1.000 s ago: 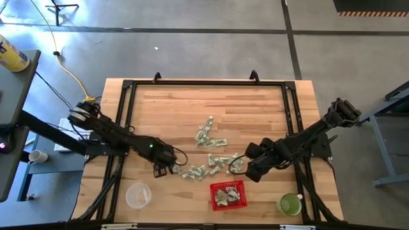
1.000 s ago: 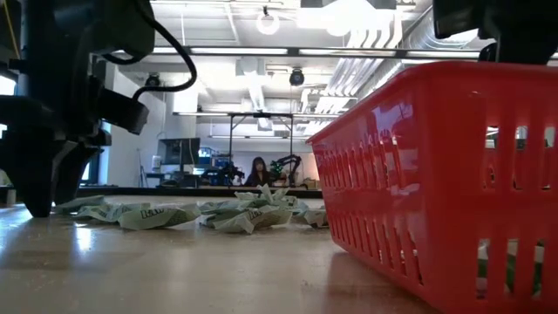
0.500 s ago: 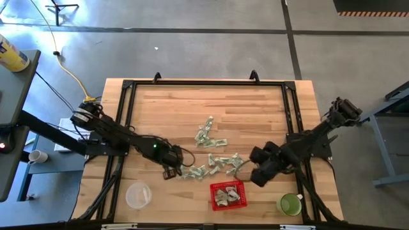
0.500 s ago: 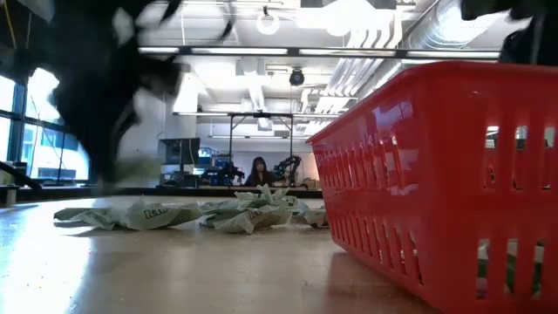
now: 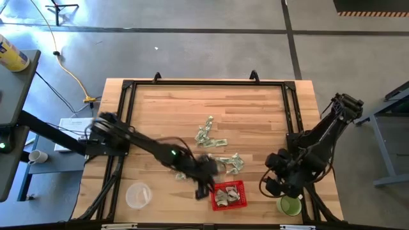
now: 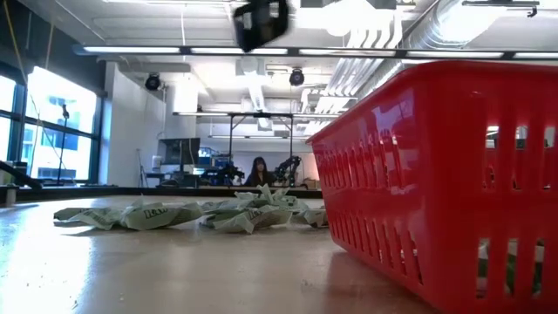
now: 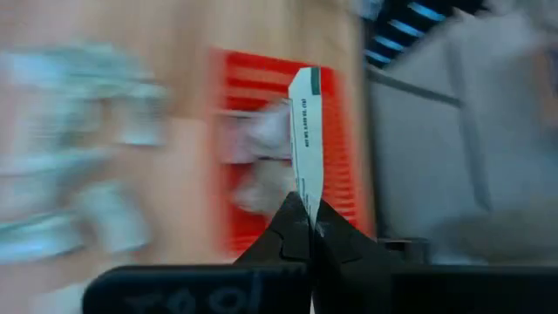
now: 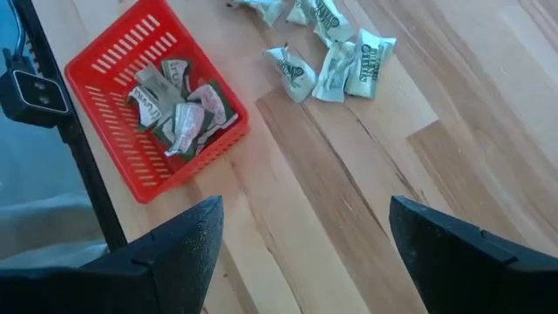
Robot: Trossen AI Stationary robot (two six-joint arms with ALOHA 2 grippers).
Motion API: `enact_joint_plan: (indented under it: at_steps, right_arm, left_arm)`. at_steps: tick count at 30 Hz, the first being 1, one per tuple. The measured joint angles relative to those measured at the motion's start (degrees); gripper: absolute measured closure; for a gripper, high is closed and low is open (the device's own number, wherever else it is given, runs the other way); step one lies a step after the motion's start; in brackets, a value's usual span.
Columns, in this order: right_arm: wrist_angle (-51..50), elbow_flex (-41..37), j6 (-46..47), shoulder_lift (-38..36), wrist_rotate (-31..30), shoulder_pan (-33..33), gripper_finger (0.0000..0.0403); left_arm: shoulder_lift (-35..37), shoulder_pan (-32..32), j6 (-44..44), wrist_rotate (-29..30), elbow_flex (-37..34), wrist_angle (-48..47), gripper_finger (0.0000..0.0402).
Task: Pick and place items into bin
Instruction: Put the white stevia packet into the red bin
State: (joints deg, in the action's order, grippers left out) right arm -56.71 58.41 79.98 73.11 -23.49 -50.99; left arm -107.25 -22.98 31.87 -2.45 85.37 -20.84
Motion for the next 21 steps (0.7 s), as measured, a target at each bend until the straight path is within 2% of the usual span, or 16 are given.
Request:
enact_joint_plan:
  at_steps: [3,5,8,10,12,17,19,21]
  right_arm:
    - [0.10,0.00,0.05,0.01,-0.01,-0.08,0.0087]
    - [0.39,0.00,-0.34,0.01,0.02,-0.04,0.0087]
    - [1.81,0.00,-0.42,0.01,1.24,0.01,0.0087]
    - [3.63,0.00,0.62,0.01,4.47,0.01,0.0087]
    - [6.35,0.00,2.44,0.01,6.24,0.01,0.0087]
    - [20.49,0.00,4.29,0.03,5.00,0.61,0.0087]
    - [25.31,0.00,-0.04,0.03,2.45,1.22,0.0087]
    - [23.65,0.15,-2.30,0.01,-1.80,2.58,0.0087]
  left_arm:
    - [-7.82,-1.19,0.29,-6.55,4.95,0.32,0.0378]
    - [-12.00,-1.27,0.97,-9.33,7.11,-0.58,0.0363]
    - [-14.74,-0.43,4.13,-14.76,8.93,-0.45,0.0314]
    - [-14.60,0.09,6.18,-16.40,9.43,-0.06,0.0279]
    - [-13.72,0.30,7.97,-15.95,9.46,-0.25,0.0247]
    - [-7.42,0.94,6.82,-14.65,9.47,-5.48,0.0183]
    - [-4.58,0.85,4.35,-11.43,9.56,-10.11,0.0164]
    - [-1.90,0.80,2.37,-7.44,9.44,-14.96,0.0151]
